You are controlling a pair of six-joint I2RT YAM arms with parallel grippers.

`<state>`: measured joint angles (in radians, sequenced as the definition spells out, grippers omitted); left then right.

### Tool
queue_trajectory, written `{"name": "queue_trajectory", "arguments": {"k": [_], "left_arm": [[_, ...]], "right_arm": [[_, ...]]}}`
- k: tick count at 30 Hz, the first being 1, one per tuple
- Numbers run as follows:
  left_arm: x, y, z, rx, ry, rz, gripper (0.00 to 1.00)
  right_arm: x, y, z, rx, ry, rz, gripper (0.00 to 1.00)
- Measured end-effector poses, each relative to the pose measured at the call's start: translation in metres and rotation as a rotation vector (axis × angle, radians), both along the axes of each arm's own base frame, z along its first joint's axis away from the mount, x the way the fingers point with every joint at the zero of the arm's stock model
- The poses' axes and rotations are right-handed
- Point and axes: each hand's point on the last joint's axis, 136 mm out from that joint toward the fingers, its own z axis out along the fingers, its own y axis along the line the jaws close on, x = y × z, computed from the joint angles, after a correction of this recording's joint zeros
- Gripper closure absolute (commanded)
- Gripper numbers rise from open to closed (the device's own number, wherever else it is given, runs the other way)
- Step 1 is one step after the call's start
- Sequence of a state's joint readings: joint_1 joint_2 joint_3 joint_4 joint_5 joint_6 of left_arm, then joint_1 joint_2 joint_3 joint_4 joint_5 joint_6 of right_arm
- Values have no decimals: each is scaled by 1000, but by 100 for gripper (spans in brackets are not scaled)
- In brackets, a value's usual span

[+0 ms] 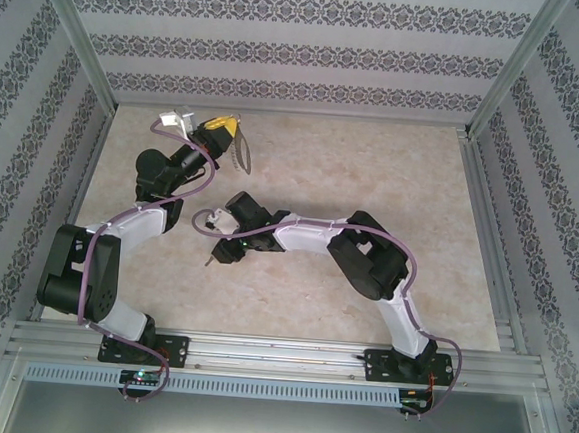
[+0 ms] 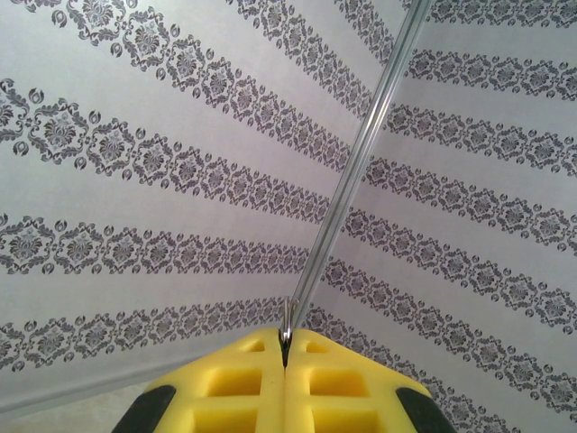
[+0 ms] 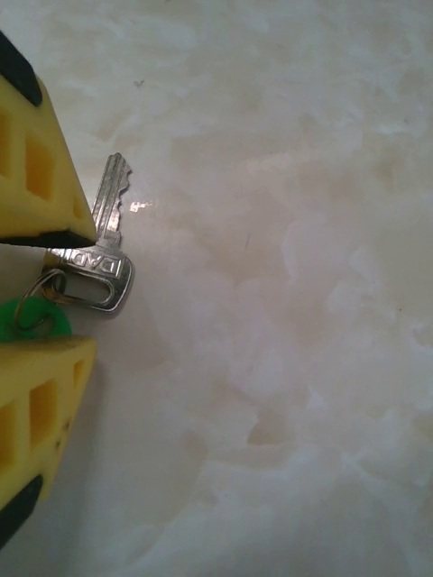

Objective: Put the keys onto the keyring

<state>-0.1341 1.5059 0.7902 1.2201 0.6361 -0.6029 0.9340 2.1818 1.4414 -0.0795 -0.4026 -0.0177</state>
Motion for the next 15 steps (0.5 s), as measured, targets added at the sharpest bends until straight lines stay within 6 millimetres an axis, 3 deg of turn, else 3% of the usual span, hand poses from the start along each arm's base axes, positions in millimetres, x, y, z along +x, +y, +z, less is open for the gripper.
{"name": "queue_trajectory", "arguments": {"k": [7, 15], "left_arm": [[-1, -1, 0, -4, 4, -7, 100], [-1, -1, 0, -7, 8, -14, 100]], "right_arm": [[1, -5, -3, 2, 2, -13, 85], [10, -44, -3, -15, 18, -90, 87]]}}
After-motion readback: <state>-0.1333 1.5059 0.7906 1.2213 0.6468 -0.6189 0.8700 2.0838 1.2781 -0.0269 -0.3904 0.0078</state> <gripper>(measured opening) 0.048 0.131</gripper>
